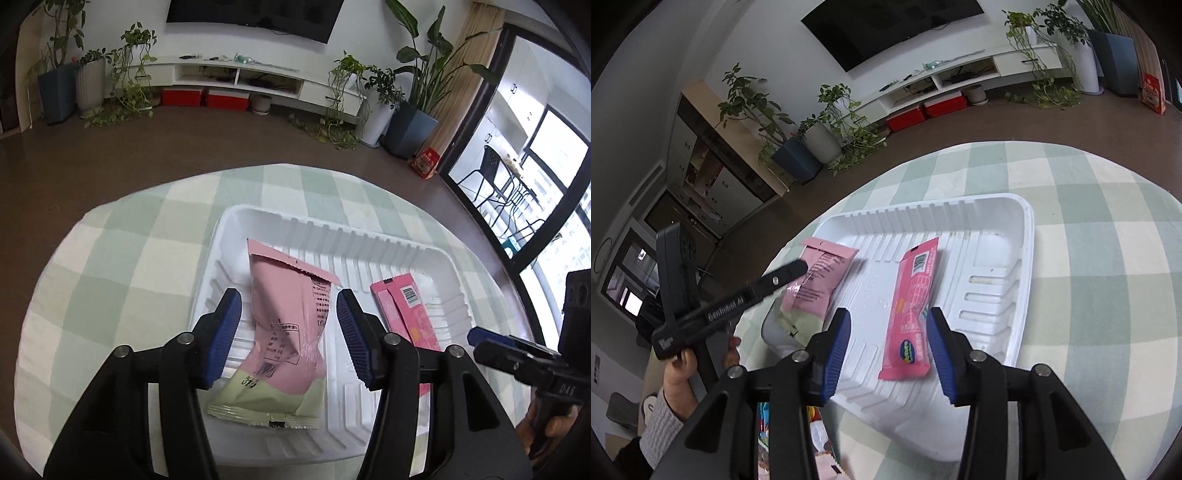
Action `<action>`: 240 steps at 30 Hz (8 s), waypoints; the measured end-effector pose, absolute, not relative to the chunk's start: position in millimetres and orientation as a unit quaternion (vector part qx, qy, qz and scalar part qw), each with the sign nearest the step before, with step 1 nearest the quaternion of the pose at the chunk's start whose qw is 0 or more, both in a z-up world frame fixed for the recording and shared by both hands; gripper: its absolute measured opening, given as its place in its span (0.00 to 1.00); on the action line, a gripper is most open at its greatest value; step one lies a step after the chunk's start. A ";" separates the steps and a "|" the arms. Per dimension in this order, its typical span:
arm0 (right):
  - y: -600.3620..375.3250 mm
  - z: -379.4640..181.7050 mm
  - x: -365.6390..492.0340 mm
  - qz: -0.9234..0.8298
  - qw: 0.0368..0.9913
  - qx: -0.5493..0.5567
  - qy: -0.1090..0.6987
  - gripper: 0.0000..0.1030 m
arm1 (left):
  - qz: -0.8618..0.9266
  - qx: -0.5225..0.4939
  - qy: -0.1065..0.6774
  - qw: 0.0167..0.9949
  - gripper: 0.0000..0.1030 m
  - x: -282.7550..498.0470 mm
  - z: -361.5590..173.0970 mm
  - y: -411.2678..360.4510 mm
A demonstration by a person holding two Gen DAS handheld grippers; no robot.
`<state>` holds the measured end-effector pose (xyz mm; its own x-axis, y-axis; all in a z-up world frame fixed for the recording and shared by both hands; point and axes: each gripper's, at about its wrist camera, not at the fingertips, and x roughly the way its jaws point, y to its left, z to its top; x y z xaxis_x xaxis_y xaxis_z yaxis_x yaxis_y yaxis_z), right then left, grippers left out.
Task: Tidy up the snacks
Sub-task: 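Carry both packets into the white tray and open both tools, then grasp the red bag with left tool while right tool grasps black packet, then place both packets into the white tray and release them, then grasp the orange bar with left tool while right tool grasps blue packet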
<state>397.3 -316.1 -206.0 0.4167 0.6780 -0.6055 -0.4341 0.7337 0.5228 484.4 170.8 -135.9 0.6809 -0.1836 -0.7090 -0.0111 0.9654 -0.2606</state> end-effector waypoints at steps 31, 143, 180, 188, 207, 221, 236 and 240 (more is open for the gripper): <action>-343.7 -221.3 137.4 0.391 0.812 -0.068 0.427 0.59 | -0.184 0.023 0.466 0.865 0.58 154.1 -137.8 82.9; -349.2 -227.3 390.3 0.435 0.690 0.381 0.435 0.42 | -0.202 -0.152 0.418 0.873 0.35 412.1 -110.0 126.2; -330.1 -178.1 309.5 0.404 0.828 0.121 0.371 0.66 | -0.152 -0.053 0.365 0.917 0.52 334.3 -92.4 107.2; -344.4 -199.5 232.4 0.402 0.821 0.095 0.394 0.66 | -0.153 -0.040 0.375 0.913 0.52 252.9 -95.5 100.5; -316.2 -215.3 159.2 0.404 0.811 0.045 0.420 0.66 | -0.198 0.004 0.441 0.875 0.52 124.6 -150.4 49.7; -282.4 -233.6 177.6 0.389 0.797 0.006 0.461 0.66 | -0.203 0.030 0.473 0.857 0.52 129.2 -178.8 26.0; -276.7 -244.8 183.5 0.388 0.788 0.003 0.477 0.44 | -0.190 0.065 0.469 0.860 0.53 142.3 -191.0 9.6; -284.7 -246.6 187.3 0.388 0.787 0.020 0.479 0.35 | -0.186 0.083 0.458 0.865 0.53 138.9 -193.6 6.6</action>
